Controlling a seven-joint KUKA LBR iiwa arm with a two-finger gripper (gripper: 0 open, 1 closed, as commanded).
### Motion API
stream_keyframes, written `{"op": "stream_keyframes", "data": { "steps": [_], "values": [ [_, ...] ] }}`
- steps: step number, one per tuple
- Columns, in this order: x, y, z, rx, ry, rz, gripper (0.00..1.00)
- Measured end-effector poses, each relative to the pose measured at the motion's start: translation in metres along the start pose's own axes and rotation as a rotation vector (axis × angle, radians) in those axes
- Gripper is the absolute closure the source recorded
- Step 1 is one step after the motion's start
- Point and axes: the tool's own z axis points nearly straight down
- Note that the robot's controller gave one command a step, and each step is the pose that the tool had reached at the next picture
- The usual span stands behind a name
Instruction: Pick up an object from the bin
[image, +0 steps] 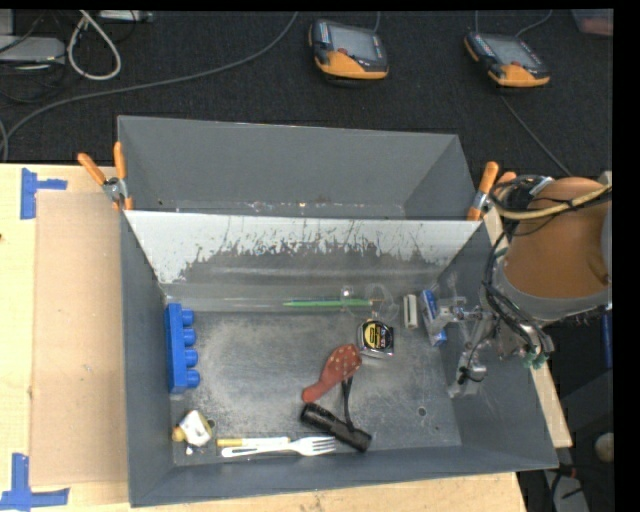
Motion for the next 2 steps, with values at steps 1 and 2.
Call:
{"op": "stream_keyframes", "data": {
  "steps": [1,2],
  "values": [
    [-0.002,0.001,-0.005,0.001,-0.007,-0.005,0.0],
    [-0.056,0.077,0.07,0.003,-0.014,-0.106,0.0]
  ]
}}
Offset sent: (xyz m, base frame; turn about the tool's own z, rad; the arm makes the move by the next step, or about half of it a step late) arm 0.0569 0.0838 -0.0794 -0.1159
